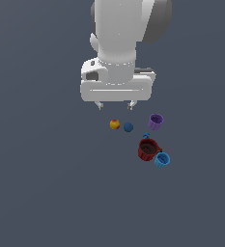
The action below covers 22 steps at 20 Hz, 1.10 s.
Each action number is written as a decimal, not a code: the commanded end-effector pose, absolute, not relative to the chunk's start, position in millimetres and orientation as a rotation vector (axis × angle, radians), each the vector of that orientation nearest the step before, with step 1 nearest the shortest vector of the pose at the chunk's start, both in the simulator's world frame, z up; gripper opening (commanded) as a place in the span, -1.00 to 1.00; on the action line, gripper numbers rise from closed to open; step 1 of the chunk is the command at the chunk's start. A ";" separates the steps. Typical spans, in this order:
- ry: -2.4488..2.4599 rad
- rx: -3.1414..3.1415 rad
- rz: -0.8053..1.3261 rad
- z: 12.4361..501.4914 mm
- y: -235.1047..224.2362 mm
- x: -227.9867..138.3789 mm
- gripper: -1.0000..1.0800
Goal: Pick up a designated object from a clutter of objects.
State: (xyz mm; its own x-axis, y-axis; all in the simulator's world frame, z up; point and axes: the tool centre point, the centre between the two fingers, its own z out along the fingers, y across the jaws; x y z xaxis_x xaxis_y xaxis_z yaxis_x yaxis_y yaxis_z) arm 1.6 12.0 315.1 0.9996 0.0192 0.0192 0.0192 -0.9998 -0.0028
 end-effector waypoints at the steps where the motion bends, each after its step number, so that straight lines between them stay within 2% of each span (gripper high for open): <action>1: -0.030 -3.138 -0.030 315.2 12.0 1.6 0.23; 12: 0.028 -3.127 -0.021 310.2 5.5 2.3 0.23; 22: 0.078 -3.072 -0.034 278.7 49.4 -4.4 0.23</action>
State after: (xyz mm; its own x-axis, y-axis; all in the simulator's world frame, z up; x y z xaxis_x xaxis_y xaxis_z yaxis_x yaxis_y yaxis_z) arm -2.4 39.9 285.5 0.9988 -0.0443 0.0198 -0.0431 -0.9974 -0.0581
